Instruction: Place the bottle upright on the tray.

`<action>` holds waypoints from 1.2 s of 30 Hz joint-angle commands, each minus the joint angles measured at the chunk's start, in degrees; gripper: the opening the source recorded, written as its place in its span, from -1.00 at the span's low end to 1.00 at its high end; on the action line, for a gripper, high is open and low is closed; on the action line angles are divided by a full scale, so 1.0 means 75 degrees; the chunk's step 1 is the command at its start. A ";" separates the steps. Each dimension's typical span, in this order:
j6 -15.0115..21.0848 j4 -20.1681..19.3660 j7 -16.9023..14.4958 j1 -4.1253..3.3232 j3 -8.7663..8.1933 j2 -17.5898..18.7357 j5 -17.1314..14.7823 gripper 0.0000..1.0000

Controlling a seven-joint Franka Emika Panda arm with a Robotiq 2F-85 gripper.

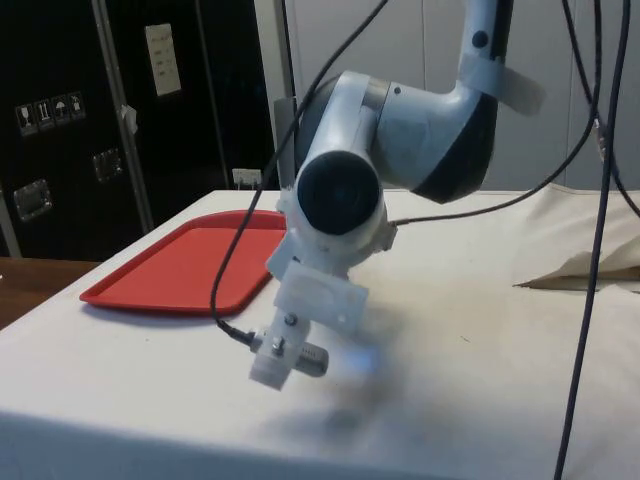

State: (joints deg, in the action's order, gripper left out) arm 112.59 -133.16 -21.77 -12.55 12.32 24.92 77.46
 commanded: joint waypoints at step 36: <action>0.0405 -0.0176 -0.1604 0.0115 0.0008 -0.1421 -0.1406 -0.34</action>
State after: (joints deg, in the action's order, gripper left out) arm 114.82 -134.36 -32.95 -12.03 12.32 14.73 67.72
